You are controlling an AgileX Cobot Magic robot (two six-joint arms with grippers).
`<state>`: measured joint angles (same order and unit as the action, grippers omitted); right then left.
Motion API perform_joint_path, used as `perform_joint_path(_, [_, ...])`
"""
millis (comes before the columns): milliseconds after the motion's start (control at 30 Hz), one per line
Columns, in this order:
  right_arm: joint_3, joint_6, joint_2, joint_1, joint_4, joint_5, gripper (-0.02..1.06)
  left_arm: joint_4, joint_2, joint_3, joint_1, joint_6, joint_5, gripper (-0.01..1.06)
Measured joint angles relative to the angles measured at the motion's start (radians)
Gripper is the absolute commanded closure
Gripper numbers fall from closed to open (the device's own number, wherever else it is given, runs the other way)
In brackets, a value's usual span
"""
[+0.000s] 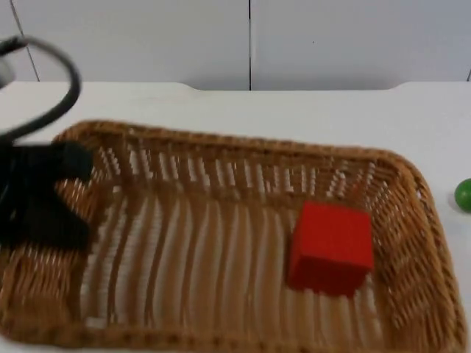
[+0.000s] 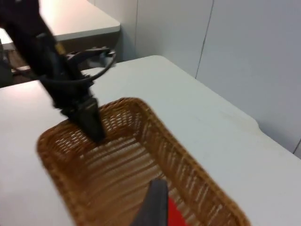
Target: Pick up the basket with the left hand and place the object to the left of the red cylinder into the basket with the right hand.
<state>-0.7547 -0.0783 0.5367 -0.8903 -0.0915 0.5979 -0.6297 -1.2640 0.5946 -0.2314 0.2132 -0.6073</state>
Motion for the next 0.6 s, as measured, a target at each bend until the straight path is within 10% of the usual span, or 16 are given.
perform_joint_path(600, [0.000,0.026,0.000,0.000,-0.009,-0.002,0.29,-0.139,-0.674,0.409,0.336,0.436,0.018,1.05])
